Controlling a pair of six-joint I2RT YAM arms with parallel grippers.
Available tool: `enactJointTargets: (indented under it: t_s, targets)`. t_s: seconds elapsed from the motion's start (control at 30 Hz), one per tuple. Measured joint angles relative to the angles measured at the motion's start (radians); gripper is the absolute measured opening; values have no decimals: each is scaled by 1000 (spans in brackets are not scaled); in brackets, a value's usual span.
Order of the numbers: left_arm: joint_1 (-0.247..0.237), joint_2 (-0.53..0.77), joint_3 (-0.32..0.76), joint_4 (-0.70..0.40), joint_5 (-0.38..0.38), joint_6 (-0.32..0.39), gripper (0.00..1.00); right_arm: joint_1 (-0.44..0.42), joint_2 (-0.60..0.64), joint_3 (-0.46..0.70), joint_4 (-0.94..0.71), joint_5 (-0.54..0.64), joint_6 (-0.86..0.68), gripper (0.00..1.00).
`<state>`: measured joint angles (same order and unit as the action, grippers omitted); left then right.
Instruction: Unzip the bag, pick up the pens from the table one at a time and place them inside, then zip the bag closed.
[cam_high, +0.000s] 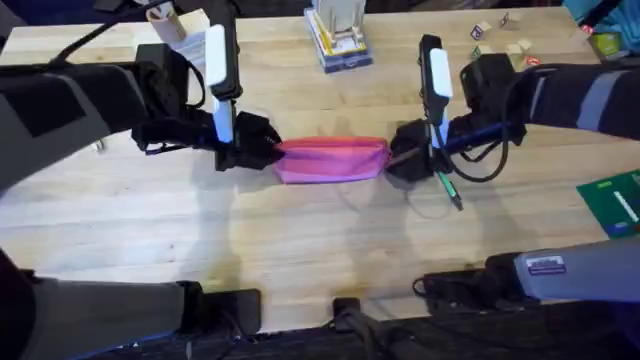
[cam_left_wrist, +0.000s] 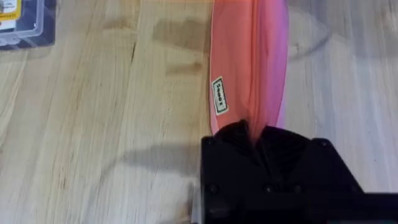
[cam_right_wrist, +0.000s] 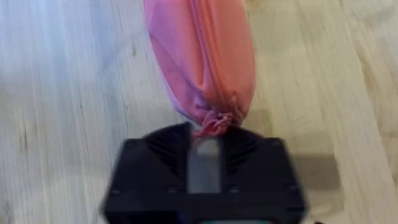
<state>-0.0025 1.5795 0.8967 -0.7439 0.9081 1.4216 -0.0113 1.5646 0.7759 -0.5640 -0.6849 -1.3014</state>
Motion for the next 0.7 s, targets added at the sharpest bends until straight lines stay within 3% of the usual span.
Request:
enactJointTargets:
  t_s: [0.03, 0.1, 0.4, 0.7]
  targets:
    - [0, 0, 0, 0, 0, 0, 42, 0, 0, 1, 0, -2, 0, 137]
    - [0, 0, 0, 0, 0, 0, 42, 0, 0, 1, 1, -1, 0, 43]
    - [0, 0, 0, 1, -2, 0, 42, 0, -21, 10, -11, 0, -1, 31]
    - [1, 0, 0, 3, -4, 0, 42, 0, -183, 73, -13, 4, -1, 30]
